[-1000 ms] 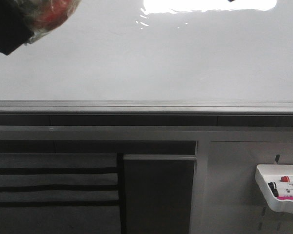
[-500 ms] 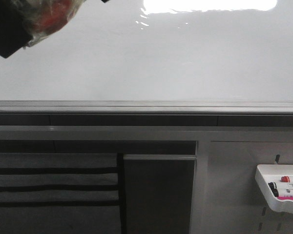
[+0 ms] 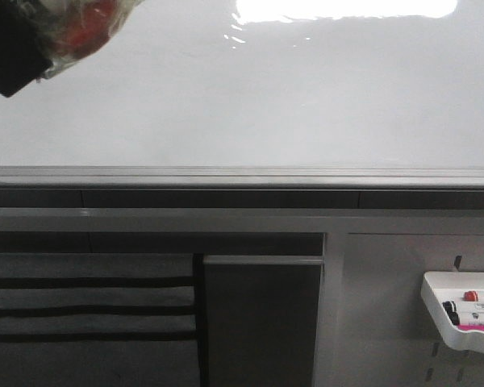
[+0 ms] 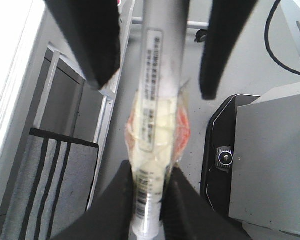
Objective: Write number 3 on whiteboard
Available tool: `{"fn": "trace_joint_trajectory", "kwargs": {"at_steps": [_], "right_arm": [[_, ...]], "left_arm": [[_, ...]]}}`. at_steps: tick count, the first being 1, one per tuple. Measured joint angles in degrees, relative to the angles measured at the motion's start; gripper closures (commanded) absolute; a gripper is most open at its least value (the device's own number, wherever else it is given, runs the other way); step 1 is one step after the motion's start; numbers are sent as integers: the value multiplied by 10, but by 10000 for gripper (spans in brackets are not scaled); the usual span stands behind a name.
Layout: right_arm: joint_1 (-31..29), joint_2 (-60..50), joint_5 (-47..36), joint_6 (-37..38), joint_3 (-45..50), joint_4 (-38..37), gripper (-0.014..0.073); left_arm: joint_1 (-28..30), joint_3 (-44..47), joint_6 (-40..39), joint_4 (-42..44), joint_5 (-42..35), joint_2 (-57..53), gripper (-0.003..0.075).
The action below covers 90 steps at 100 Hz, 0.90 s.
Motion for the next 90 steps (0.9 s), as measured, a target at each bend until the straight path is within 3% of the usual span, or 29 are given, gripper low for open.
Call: {"fn": "trace_joint_trajectory", "kwargs": {"at_steps": [60,90], "right_arm": [[31,7,-19,13,0,-32,316],[31,7,-22,17,0,-34,508]], "left_arm": [[0,0,1,1,2,0,741],[0,0,1,1,2,0,741]]}}
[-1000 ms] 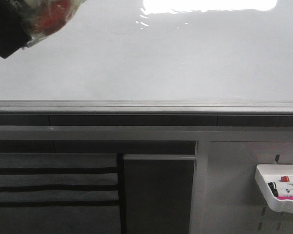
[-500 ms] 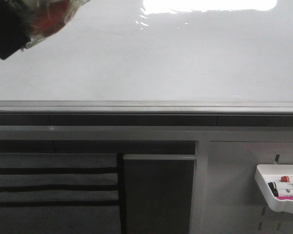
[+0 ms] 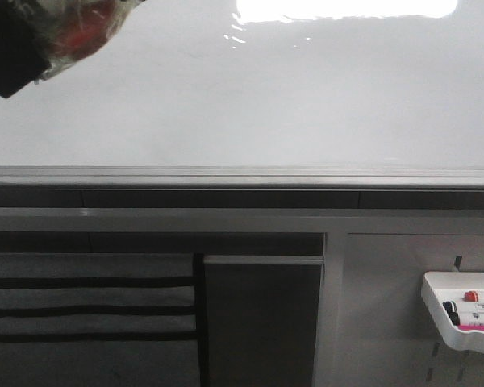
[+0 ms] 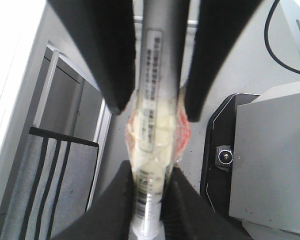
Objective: Write number 3 on whiteboard
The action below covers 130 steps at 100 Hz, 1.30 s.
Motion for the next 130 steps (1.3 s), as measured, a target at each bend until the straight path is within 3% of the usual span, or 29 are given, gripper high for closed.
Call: {"fn": "trace_joint_trajectory", "kwargs": {"at_steps": [40,49,66,72,81,102,117,130], "right_arm": [[0,0,1,4,0,0,627],[0,0,1,5,0,0,627],[0,0,5,8,0,-9,627],[0,-3,7,20,0,-26,627],[-3,-20,7,66,0,-64,627],[-90,-96,-10,180,26,-115,627],[-189,-170,-52,238,104,-123,627],[-241,-243,-91,277,183,-124,627]], "left_arm": [[0,0,-1,0,0,0,732],[0,0,-1,0,0,0,652],[0,0,-1,9,1,0,366],[0,0,-11,18,0,-4,318],[9,0,-39,32,-8,-22,316],[71,24,-94,40,-66,-110,316],[121,93,-120,40,-111,-175,318],[149,146,-135,20,-147,-213,318]]}}
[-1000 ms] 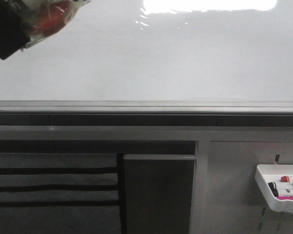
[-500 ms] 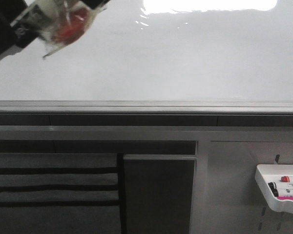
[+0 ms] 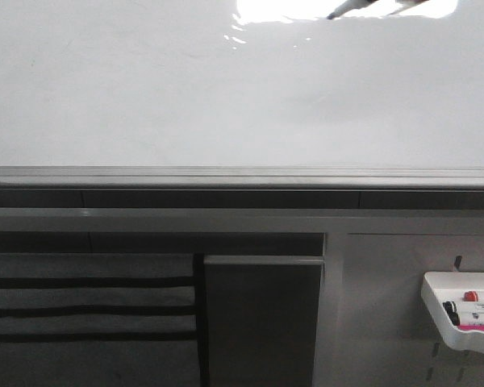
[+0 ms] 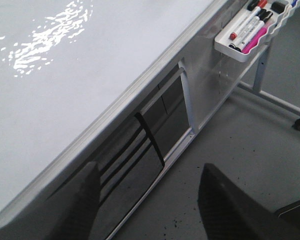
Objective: Write number 3 on whiteboard
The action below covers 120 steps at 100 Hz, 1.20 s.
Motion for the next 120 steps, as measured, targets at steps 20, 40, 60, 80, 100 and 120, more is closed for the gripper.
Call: {"fn": "trace_joint_trajectory", "kwargs": {"at_steps": [20,40,60,80,100,120], "right_arm": [[-9,-68,-47,16,101,0,627],[-9,-78,-58,16,120,3,627],[-9,-48,-95,17,96,37,627],[-9,91,-19,17,-45,44,627],[-4,215,29,17,-164,44,627],[14,269,7,16,-196,44,627]], "left_arm": [[4,32,-2,-15,-42,-6,318],[4,32,-4,-21,-48,-6,318],[4,32,-4,-22,-48,-6,318],[4,32,-5,-23,-48,-6,318],[4,32,-5,-23,-48,-6,318],[4,32,-5,-23,-48,-6,318]]}}
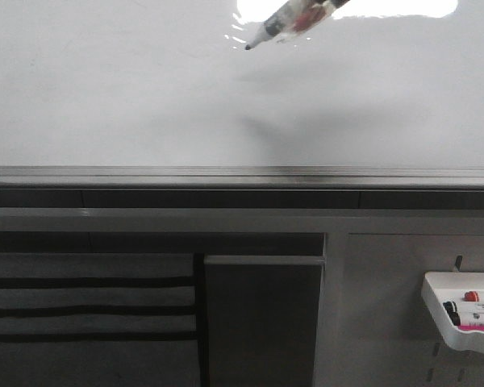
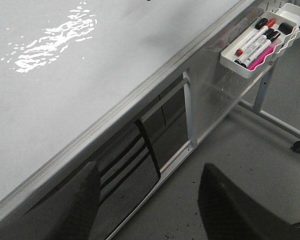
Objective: Write number 3 on whiteboard
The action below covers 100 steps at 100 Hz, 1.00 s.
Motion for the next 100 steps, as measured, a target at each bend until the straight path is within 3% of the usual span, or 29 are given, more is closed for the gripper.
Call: {"fn": "trace_joint_trajectory", "kwargs": {"at_steps": [38,68,100], "right_arm": [[1,58,-72,-2,-2,-34,627],[-24,47,-47,13,17,-51,627],[4,51,-81,15,55,-46,627]], "left_arm": [[0,0,0,0,0,0,318],[0,1,0,0,0,-1,318],[0,1,0,0,0,-2,318]]}}
